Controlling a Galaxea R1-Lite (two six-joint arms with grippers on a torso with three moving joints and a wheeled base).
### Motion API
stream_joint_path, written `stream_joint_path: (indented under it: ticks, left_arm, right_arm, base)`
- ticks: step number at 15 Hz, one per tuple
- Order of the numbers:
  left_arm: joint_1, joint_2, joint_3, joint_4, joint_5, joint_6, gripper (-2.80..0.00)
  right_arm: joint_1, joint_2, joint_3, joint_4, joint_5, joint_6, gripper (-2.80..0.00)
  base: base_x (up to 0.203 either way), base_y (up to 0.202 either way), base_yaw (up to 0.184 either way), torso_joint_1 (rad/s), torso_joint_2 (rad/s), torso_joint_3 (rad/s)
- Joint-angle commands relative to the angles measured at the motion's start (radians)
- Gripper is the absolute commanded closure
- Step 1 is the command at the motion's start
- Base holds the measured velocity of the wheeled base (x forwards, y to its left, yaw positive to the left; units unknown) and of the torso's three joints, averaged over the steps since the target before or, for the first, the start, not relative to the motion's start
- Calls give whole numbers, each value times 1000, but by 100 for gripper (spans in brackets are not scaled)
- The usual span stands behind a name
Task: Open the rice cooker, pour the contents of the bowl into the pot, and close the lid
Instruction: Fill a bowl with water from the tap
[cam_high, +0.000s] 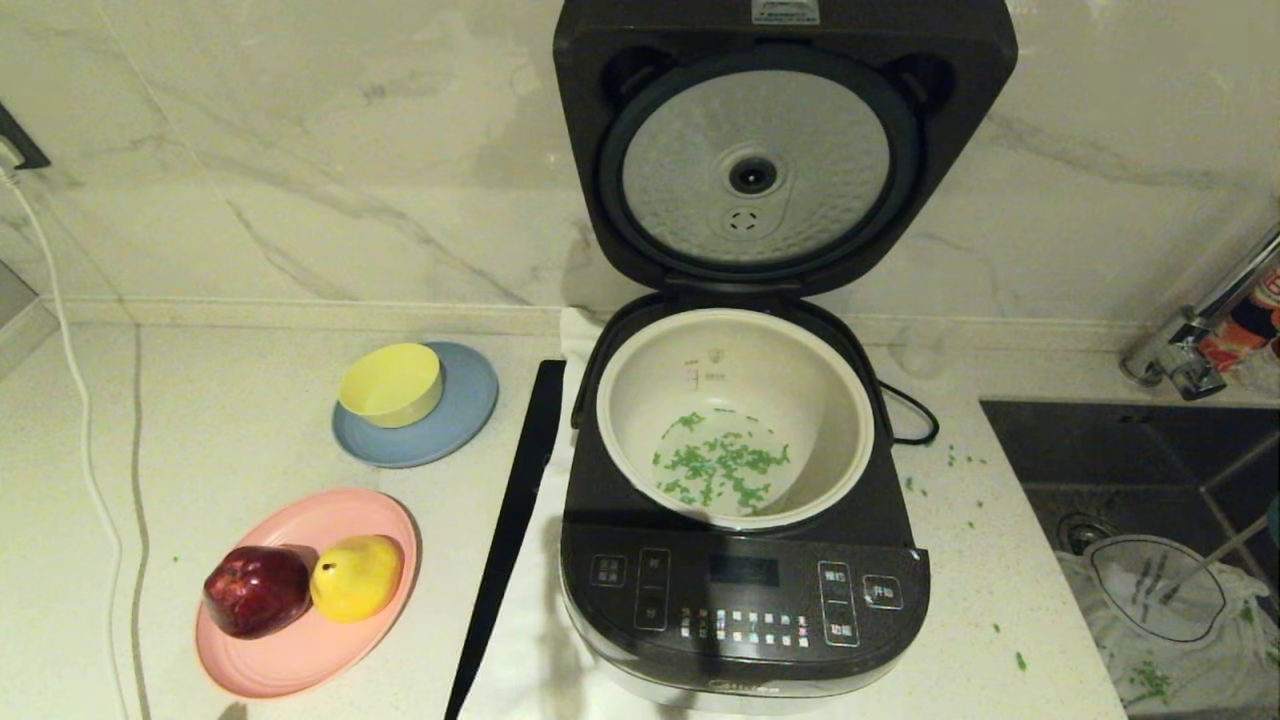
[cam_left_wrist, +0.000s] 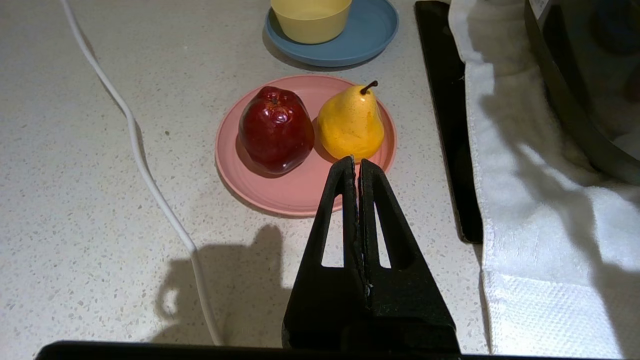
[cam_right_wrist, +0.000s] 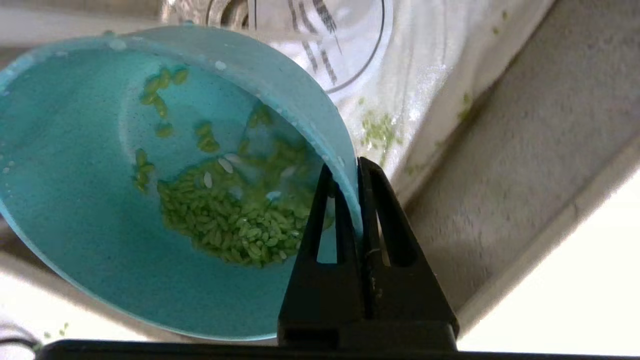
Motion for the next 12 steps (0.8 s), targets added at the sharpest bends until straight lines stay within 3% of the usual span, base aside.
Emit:
stream_joint_path:
  ticks: [1,10,12]
  left_arm:
    - [0,-2,9,-1,0,1,0]
    - [1,-2,9,0,0,0,0]
    - [0,-2,9,-1,0,0,0]
  right_arm:
    - [8,35,-22,1,2,5,0]
    - [8,120,-139,5,3,10,0]
    - [9,139,-170,7,13,41,0]
  base:
    - [0,0,0,0,0,0]
    - [0,0,0,0,0,0]
    - [0,0,0,0,0,0]
